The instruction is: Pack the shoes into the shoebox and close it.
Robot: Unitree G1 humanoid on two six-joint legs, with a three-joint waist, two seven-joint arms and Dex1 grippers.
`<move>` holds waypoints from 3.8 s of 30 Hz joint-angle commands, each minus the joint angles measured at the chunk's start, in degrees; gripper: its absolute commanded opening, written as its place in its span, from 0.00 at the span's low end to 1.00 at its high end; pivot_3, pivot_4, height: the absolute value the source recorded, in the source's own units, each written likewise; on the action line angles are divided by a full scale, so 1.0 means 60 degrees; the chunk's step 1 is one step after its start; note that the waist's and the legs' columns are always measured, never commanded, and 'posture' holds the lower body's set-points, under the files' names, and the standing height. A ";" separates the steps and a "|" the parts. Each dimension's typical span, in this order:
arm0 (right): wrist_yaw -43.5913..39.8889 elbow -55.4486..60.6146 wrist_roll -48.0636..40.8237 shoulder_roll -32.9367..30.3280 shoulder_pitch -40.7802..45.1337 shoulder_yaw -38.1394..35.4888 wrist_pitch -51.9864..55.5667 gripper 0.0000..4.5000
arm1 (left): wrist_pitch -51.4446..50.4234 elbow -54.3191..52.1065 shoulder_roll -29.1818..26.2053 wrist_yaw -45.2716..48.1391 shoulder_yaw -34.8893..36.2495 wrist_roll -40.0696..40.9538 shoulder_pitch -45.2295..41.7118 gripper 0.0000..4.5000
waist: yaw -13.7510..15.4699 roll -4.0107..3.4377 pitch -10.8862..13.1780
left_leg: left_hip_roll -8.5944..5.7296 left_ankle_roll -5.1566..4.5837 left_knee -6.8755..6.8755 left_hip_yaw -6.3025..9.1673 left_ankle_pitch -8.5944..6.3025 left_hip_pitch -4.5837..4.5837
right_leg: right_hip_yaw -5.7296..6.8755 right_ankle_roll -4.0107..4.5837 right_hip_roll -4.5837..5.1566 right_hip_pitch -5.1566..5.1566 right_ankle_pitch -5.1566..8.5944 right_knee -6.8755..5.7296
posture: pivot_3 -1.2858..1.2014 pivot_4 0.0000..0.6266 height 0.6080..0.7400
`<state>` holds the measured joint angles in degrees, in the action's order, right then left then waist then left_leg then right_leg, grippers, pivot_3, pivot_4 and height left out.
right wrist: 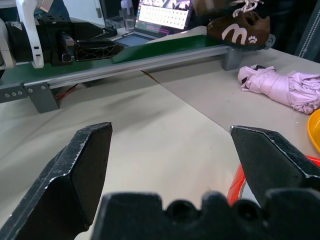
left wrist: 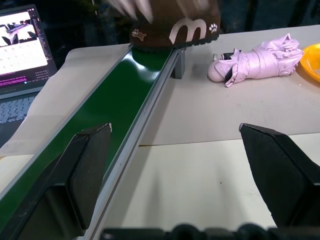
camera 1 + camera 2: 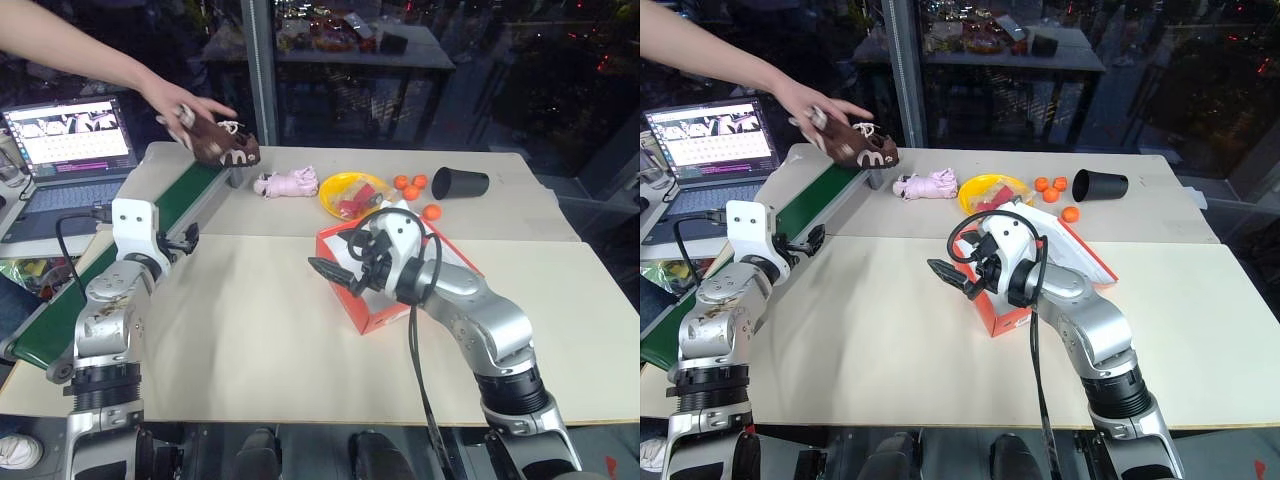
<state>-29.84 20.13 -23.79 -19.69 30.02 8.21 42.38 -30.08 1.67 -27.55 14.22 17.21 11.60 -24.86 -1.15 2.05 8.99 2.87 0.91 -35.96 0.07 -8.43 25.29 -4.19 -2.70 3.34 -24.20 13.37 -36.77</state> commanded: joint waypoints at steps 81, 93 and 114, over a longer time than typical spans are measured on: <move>-0.1157 0.0050 -0.0089 -0.1011 0.0612 -0.0427 0.0007 1.00 | 0.4674 0.9713 -0.3155 0.5385 0.0404 0.0227 -0.3211 0.57 | 0.0211 0.0049 0.0028 | 0.0019 0.0004 0.0030 -0.0009 -0.0001 0.0006 | 0.0049 0.0052 0.0014 -0.0023 0.0032 -0.0035 | 0.52 0.24 1.00; 0.2278 -0.0756 -0.4854 0.2139 0.2382 -0.4386 0.2117 1.00 | 0.0542 0.1854 -0.0625 0.4803 -0.1047 0.1923 -0.3638 0.57 | 0.0023 0.0106 0.0062 | 0.0022 0.0011 0.0014 -0.0003 0.0007 0.0085 | 0.0054 0.0017 0.0014 -0.0045 0.0012 -0.0017 | 0.52 0.24 1.00; 0.6232 -0.1795 -0.9067 0.1016 0.3059 -0.6700 0.0969 1.00 | 0.0049 0.1451 0.0641 0.5274 -0.2538 0.1820 -0.4901 0.57 | -0.0229 -0.0005 0.0132 | 0.0010 -0.0011 0.0016 0.0001 0.0022 0.0049 | 0.0034 0.0015 0.0008 -0.0027 0.0014 -0.0035 | 0.52 0.24 1.00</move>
<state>7.52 8.18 -76.16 -11.82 48.30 -30.91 50.02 -32.27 10.41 -23.10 45.48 0.46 22.59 -51.88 -2.52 2.02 9.78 2.92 0.84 -35.86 0.07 -8.30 25.59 -4.00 -2.61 3.40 -24.37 13.46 -36.96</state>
